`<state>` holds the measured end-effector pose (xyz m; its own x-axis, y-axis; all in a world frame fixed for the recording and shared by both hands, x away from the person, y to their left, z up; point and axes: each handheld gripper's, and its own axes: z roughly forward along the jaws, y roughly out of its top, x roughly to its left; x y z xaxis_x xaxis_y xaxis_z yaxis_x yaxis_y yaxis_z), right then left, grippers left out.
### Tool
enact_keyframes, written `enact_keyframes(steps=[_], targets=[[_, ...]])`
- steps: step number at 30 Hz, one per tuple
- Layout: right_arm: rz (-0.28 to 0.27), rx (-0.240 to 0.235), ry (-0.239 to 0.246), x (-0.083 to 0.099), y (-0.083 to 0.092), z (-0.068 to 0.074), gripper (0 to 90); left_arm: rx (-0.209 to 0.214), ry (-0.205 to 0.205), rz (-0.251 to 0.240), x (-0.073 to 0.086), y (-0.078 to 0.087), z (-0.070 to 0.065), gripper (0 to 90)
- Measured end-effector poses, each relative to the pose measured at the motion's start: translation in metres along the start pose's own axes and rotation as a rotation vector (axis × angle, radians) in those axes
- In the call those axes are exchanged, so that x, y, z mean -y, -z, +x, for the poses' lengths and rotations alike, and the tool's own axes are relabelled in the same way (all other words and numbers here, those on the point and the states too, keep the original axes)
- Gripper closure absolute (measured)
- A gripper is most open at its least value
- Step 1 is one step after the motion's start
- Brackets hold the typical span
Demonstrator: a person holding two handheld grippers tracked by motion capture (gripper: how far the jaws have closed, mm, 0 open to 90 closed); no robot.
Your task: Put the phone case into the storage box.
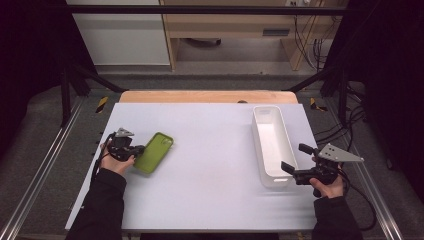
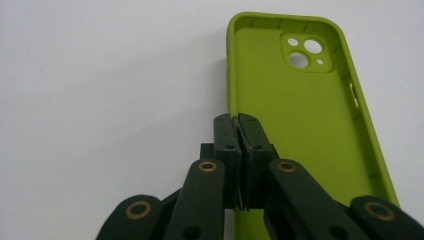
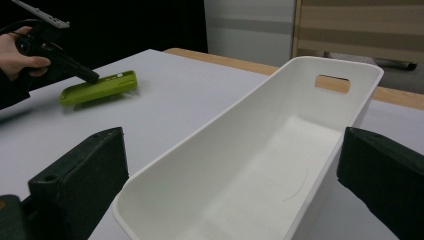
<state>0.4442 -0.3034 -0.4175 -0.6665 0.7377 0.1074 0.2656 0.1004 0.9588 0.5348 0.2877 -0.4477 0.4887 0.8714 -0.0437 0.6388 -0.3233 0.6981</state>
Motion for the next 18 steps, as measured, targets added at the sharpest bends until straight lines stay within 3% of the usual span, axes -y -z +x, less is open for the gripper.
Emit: enact_keyframes(steps=[18], targets=[[0.001, -0.001, 0.0, 0.0, 0.0, 0.0, 0.5, 0.01, -0.041, -0.073, -0.012, 0.017, -0.019, 87.9]])
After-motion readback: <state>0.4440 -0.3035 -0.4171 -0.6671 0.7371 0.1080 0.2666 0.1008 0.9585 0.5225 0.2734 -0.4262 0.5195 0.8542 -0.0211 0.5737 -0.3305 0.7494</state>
